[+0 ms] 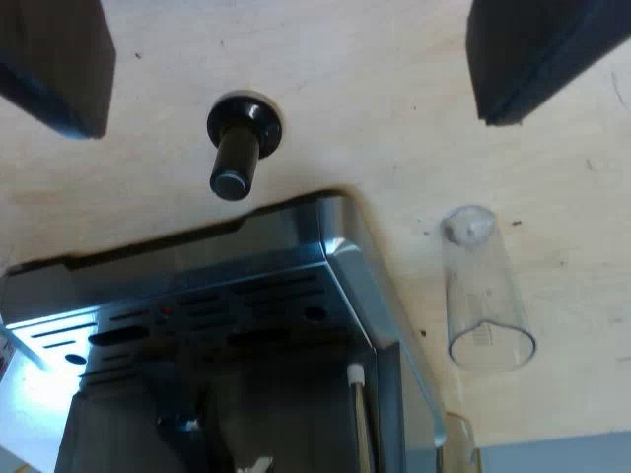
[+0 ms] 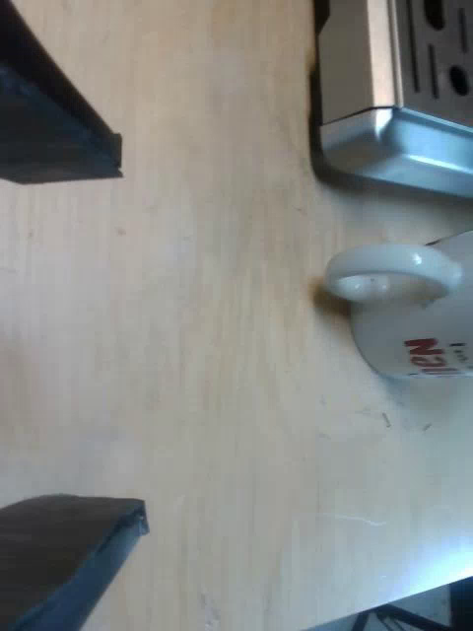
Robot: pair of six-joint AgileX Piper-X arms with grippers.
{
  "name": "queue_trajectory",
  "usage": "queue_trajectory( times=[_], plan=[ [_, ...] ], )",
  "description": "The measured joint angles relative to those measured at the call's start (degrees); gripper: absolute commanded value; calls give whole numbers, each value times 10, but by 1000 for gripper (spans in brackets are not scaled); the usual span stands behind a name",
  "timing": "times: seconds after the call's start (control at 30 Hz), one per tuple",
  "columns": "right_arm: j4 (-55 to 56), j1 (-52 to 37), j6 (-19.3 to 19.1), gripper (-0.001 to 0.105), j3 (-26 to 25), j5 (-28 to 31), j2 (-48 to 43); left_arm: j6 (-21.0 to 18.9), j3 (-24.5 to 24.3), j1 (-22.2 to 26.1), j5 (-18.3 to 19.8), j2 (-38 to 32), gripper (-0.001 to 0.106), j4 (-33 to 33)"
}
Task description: Remove mug from coffee machine
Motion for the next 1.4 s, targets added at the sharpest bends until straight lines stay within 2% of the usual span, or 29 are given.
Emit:
queue_trajectory(
  times=[0.77, 0.97, 1.4],
  plan=[
    [-15, 0, 7, 67, 4, 0, 0, 0, 9, 0, 0, 0, 87, -1],
    [-15, 0, 7, 67, 4, 0, 0, 26, 9, 0, 0, 0, 87, -1],
    [-15, 0, 7, 67, 4, 0, 0, 30, 9, 0, 0, 0, 87, -1]
  ],
)
